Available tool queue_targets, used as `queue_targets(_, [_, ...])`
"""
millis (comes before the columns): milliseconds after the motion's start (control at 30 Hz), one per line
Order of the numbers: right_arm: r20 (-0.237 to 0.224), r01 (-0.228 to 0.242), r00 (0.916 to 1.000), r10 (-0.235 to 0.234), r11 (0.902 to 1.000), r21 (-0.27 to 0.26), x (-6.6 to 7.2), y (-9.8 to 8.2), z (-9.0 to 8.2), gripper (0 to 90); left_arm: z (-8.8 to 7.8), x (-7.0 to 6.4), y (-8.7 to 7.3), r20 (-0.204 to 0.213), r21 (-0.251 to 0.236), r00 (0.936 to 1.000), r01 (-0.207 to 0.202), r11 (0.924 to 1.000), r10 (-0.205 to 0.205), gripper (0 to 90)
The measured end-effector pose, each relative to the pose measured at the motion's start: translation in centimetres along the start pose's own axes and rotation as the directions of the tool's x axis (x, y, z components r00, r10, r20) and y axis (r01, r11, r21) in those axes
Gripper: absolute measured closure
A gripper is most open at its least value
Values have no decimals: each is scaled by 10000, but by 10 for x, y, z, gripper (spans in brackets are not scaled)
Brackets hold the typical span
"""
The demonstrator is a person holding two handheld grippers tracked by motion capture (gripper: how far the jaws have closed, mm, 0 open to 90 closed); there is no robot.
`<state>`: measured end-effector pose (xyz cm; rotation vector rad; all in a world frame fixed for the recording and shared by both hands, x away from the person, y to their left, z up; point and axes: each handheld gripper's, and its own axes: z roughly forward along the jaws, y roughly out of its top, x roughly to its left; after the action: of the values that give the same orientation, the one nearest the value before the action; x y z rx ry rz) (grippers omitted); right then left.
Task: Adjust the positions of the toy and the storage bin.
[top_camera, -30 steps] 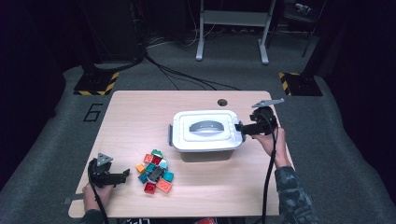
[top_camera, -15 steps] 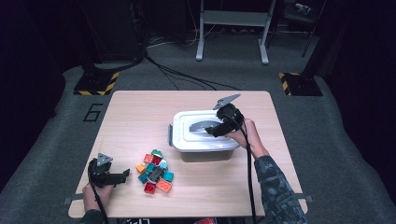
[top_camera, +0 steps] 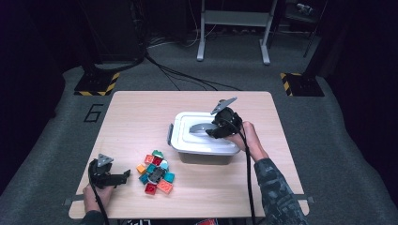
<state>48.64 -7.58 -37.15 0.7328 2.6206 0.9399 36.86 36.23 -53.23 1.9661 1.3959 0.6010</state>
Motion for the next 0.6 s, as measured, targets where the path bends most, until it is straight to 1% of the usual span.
queue_targets(100, [-22,-201,9998,201,9998,-78,4,-1,0,524,0,0,0,20,4,10000,9,10000,-9,15])
queue_targets(167, [8,-238,9997,238,9997,-85,5,-2,0,524,0,0,0,-8,-11,10000,-8,10000,8,15])
queue_targets(267, [233,-567,9981,569,9983,-93,8,-1,0,533,0,0,0,-3,52,10000,-14,10000,14,15])
queue_targets(333, [407,-644,9971,646,9979,-62,10,-1,-1,543,0,0,0,-2,57,10000,-9,10000,9,15])
queue_targets(433, [689,-914,9934,913,9958,-18,15,-1,-2,553,0,0,0,1,62,10000,-16,10000,16,15])
queue_targets(467, [715,-875,9936,873,9962,-12,16,-1,-2,552,0,0,0,-2,57,10000,-7,10000,7,15])
queue_targets(500, [608,-881,9943,877,9961,39,16,-1,-2,550,0,0,0,1,59,10000,-13,10000,13,15])
queue_targets(533, [516,-956,9941,958,9954,-53,16,-1,-1,541,0,0,0,0,57,10000,-9,10000,9,15])
queue_targets(567, [315,-962,9948,965,9953,-118,14,-2,-1,526,0,0,0,-3,55,10000,-10,10000,10,15])
queue_targets(600, [-22,-1004,9949,1004,9946,-268,10,-2,-2,484,0,0,0,3,10,10000,-1,10000,1,15])
